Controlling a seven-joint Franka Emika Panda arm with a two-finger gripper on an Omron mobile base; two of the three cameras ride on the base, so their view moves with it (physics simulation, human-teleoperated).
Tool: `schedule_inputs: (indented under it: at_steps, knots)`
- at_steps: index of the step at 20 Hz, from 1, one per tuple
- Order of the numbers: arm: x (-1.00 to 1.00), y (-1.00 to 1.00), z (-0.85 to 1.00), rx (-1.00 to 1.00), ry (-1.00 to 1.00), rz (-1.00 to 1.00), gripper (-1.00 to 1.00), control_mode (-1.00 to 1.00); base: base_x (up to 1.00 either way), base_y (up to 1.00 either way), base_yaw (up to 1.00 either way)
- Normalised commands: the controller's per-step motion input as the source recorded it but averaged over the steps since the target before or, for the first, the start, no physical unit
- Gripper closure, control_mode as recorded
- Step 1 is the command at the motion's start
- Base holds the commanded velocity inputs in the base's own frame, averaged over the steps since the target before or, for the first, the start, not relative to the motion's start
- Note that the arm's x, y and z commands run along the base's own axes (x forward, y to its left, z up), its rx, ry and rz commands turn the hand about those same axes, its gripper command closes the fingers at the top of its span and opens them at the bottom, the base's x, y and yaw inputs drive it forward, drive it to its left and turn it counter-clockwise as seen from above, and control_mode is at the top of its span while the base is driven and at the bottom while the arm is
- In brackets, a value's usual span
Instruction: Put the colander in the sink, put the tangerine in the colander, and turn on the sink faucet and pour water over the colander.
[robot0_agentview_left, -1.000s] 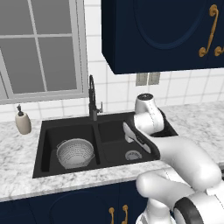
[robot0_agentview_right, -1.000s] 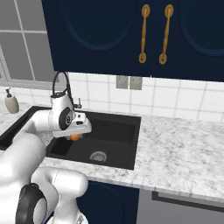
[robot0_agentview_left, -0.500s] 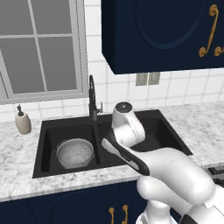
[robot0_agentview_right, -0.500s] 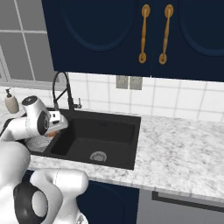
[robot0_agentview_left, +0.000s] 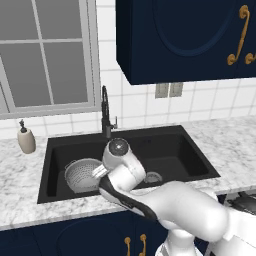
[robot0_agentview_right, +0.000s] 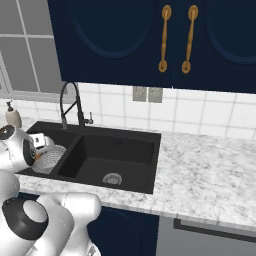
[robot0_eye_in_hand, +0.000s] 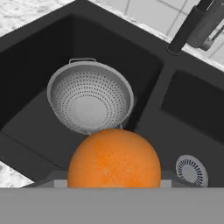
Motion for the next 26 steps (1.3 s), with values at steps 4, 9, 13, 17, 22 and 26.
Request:
schedule_inputs:
  at_steps: [4,9,13,17,22,26]
  knots:
    - [0.06,0.96,0.0,0.0,-0.04,0.0,1.0,-1.0,0.0,0.0,0.0]
    - [0.06,0.14,0.02,0.0,0.01,0.0,1.0,-1.0,0.0,0.0,0.0]
    - [0.06,0.0,0.0,0.0,0.03,0.0,1.0,-1.0,0.0,0.0,0.0]
    - [0.15,0.0,-0.04,0.0,0.1,0.0,1.0,-1.0,0.0,0.0,0.0]
    - [0.19,0.09,-0.3,0.0,0.17,0.0,1.0,-1.0,0.0,0.0,0.0]
    - [0.25,0.18,-0.06,0.0,0.16,0.0,1.0,-1.0,0.0,0.0,0.0]
